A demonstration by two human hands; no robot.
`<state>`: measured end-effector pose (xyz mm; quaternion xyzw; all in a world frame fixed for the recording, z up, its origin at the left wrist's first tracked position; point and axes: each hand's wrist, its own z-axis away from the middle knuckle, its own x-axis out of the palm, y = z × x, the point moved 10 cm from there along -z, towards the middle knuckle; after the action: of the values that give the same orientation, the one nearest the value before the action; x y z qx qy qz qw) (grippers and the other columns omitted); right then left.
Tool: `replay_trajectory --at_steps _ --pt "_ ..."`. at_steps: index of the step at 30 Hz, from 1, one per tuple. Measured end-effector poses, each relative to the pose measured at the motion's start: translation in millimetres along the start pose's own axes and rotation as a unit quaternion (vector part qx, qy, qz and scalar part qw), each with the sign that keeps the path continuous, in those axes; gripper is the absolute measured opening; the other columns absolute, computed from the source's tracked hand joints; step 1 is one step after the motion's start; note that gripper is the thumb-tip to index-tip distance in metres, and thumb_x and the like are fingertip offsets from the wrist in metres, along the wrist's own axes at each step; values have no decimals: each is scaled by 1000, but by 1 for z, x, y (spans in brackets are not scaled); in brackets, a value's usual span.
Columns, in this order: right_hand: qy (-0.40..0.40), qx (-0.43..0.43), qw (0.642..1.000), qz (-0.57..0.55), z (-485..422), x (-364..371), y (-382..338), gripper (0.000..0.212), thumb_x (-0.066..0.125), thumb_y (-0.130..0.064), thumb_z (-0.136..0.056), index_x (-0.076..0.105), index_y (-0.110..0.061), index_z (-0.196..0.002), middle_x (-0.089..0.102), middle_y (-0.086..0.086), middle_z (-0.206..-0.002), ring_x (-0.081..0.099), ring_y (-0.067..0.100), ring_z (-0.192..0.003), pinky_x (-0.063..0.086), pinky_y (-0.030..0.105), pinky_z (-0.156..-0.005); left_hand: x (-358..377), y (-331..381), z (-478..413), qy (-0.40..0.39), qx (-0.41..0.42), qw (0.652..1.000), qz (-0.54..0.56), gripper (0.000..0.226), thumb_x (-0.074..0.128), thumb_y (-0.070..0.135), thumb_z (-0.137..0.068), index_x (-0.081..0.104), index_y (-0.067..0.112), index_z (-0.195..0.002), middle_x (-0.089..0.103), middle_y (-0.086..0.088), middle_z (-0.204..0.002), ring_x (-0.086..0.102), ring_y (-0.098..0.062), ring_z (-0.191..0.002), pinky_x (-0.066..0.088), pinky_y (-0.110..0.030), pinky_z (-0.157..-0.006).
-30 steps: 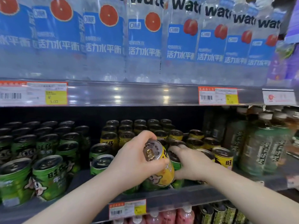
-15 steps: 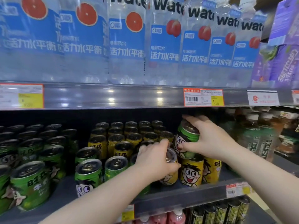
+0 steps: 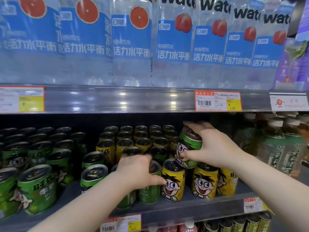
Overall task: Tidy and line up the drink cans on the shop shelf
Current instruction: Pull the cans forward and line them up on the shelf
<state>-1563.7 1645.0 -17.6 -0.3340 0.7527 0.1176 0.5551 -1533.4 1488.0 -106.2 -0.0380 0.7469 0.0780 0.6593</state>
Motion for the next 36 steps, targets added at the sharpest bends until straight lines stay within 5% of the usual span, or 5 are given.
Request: replay_trajectory --at_steps 6,12,28,32,36 --pt "7 -15 1000 -19 -14 2 -23 91 68 -55 -71 16 -44 -144 32 -1 -149 34 17 -134 35 28 -105 -24 -10 14 86 2 983 164 61 61 66 -67 54 27 -113 61 5 -109 58 -17 -98 51 -35 -84" --pt "5 0 998 -59 -31 6 -47 84 69 -52 -70 30 -33 -142 46 0 -141 44 22 -127 38 27 -98 -99 -63 53 269 -8 899 344 59 72 49 -68 53 23 -118 57 7 -108 55 -10 -102 42 -14 -82" --pt "-34 -53 962 -266 -97 97 -301 78 74 -42 -73 37 -20 -138 42 4 -144 41 22 -130 33 19 -92 -148 -345 189 384 -211 861 258 51 78 35 -69 58 11 -110 64 -9 -105 60 -24 -99 43 -28 -82" --pt "-49 -62 958 -277 -121 133 -365 76 76 -43 -62 48 -19 -129 53 5 -131 52 22 -118 40 21 -91 -158 -395 194 372 -208 871 245 33 77 26 -71 59 13 -96 61 -2 -67 58 -16 -66 39 -12 -58" --pt "-81 -71 964 -244 -137 164 -415 79 78 -28 -61 41 -21 -131 50 5 -128 50 21 -114 44 26 -91 -158 -432 187 366 -166 866 299 45 77 16 -72 58 15 -112 62 0 -104 58 -15 -100 38 -16 -83"
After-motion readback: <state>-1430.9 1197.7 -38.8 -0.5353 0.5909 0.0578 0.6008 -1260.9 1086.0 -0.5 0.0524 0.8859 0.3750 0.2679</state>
